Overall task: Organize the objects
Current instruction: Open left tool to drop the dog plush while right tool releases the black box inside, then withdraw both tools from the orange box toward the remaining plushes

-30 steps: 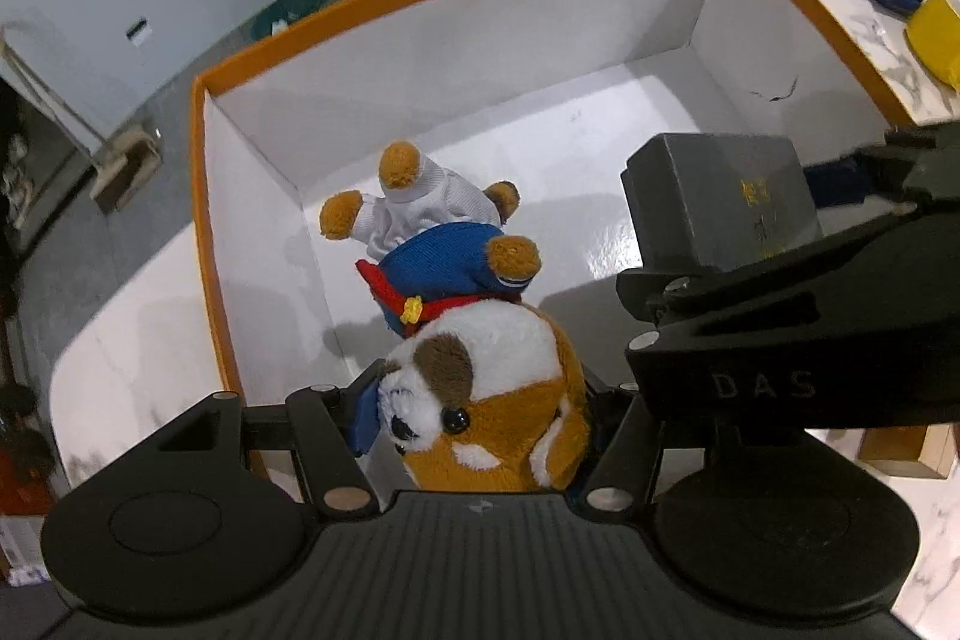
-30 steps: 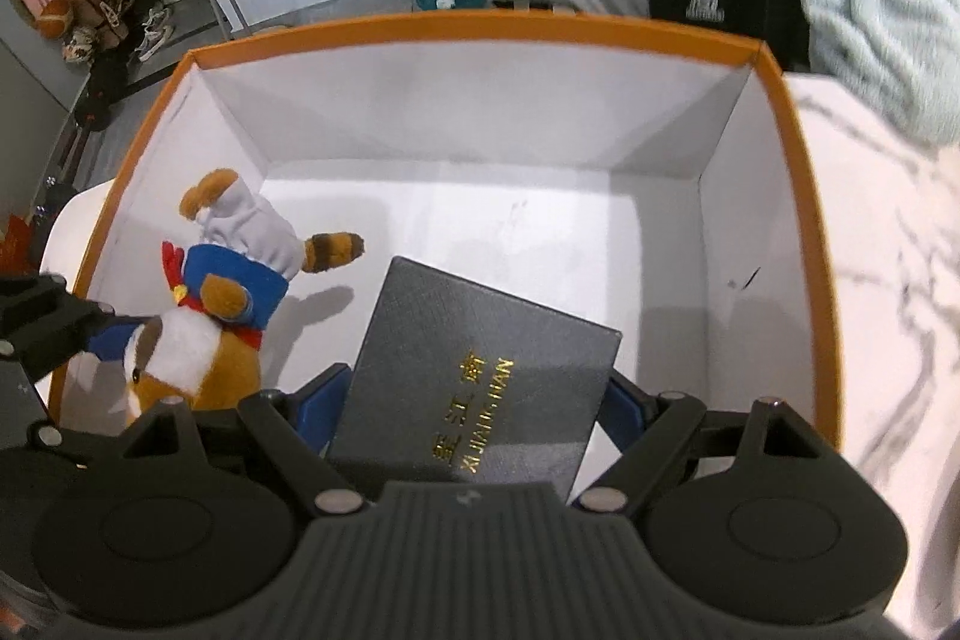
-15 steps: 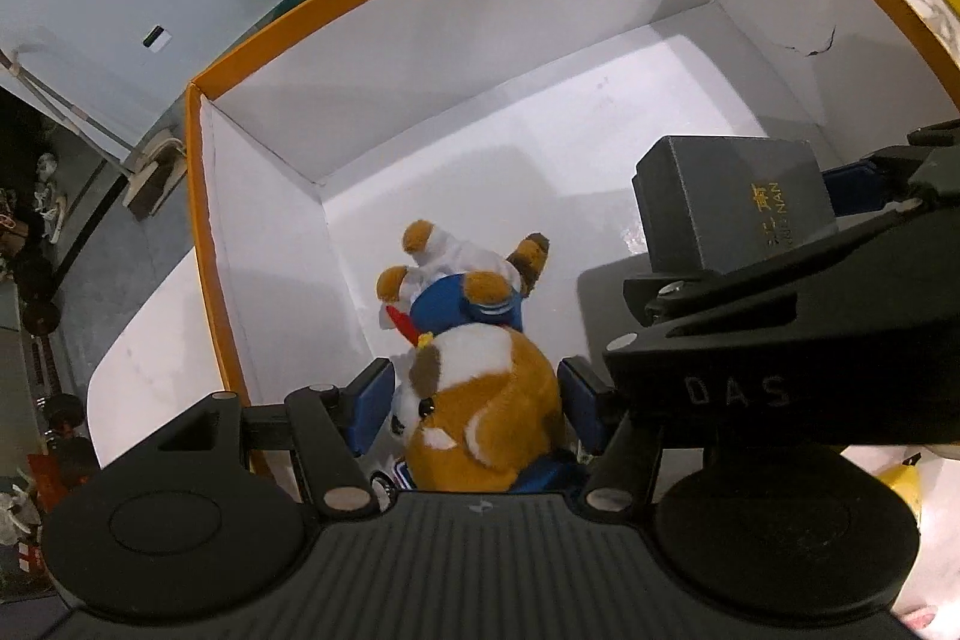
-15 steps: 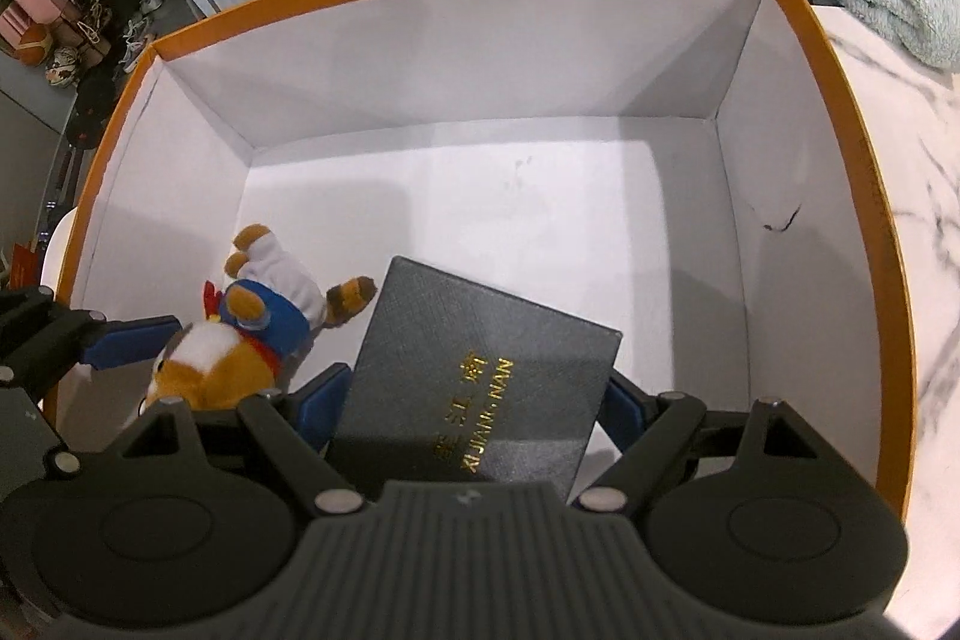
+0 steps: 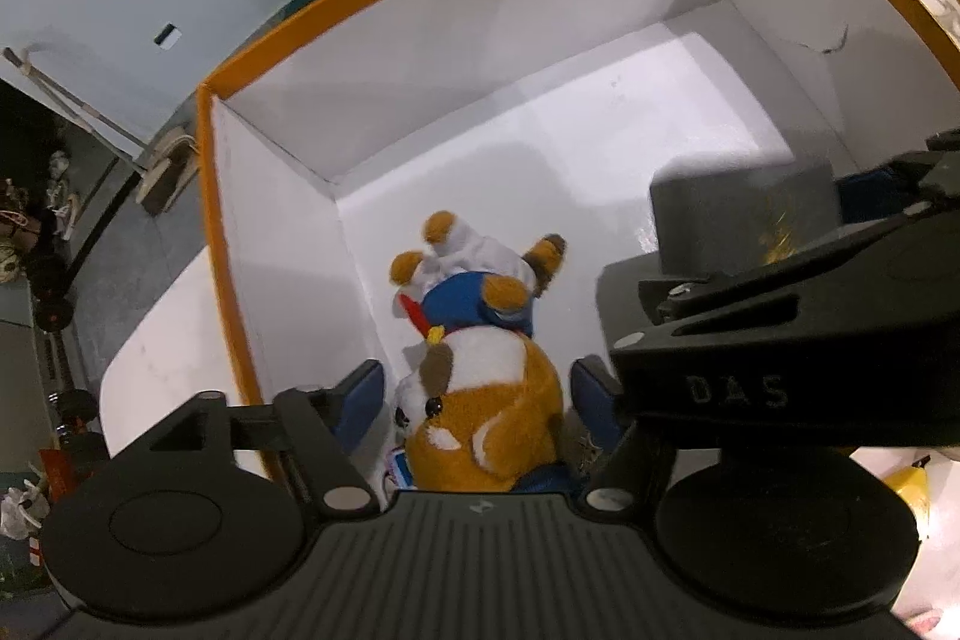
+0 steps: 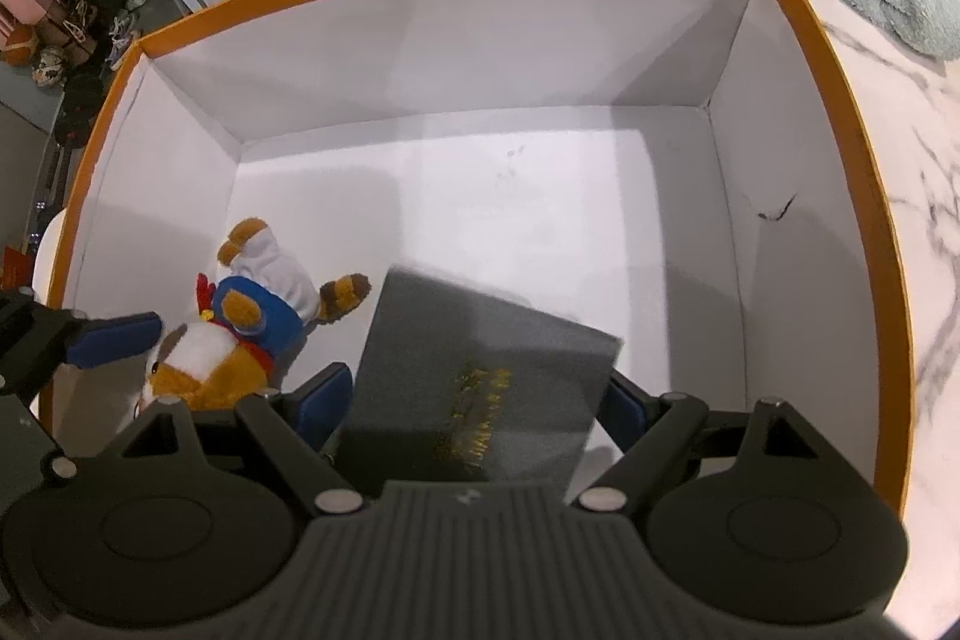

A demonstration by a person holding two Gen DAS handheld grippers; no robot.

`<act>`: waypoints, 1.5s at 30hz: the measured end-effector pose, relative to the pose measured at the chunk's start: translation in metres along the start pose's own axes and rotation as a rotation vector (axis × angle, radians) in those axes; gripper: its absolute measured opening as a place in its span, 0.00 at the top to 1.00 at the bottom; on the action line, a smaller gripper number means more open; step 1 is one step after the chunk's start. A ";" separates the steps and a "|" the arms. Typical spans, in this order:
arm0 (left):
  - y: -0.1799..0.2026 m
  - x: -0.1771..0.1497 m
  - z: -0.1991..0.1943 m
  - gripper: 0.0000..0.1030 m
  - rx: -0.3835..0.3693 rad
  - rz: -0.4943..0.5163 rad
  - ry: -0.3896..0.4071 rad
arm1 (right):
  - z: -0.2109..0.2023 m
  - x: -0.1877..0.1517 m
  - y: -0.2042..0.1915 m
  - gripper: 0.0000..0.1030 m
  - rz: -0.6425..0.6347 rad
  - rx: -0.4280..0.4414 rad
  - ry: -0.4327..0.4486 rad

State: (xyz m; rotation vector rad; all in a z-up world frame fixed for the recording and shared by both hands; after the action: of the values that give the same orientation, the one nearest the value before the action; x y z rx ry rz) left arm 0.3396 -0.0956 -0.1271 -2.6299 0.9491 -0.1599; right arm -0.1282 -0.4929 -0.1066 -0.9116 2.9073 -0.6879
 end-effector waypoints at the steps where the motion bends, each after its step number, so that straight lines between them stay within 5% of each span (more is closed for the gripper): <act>1: -0.001 0.000 0.000 0.16 -0.006 0.000 0.004 | 0.000 0.000 0.001 0.16 0.006 0.013 0.000; 9: -0.001 -0.003 -0.014 0.14 -0.046 -0.001 0.043 | -0.012 -0.004 0.004 0.10 0.024 0.074 0.032; 19: -0.021 -0.021 -0.049 0.14 -0.119 -0.084 0.161 | -0.062 -0.020 0.009 0.10 0.015 0.124 0.184; 32: -0.053 -0.085 -0.093 0.14 -0.222 -0.227 0.301 | -0.127 -0.079 0.029 0.10 -0.056 0.128 0.317; 45: -0.045 -0.147 -0.085 0.14 -0.301 -0.272 0.292 | -0.139 -0.149 0.043 0.10 -0.124 0.084 0.313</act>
State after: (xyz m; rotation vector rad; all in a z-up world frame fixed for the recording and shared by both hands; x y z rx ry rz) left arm 0.2350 0.0068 -0.0302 -3.0692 0.7424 -0.5166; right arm -0.0481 -0.3237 -0.0151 -1.0708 3.0742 -1.0415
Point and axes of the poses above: each gripper's, at about its wrist camera, not at the fingertips, and z roughly the way its jaws point, y to its right, x to its top, the point moved 3 cm from there along z, roughly the way its jaws point, and after that the axes turned 13 degrees about -y, right-handed, at the moved point
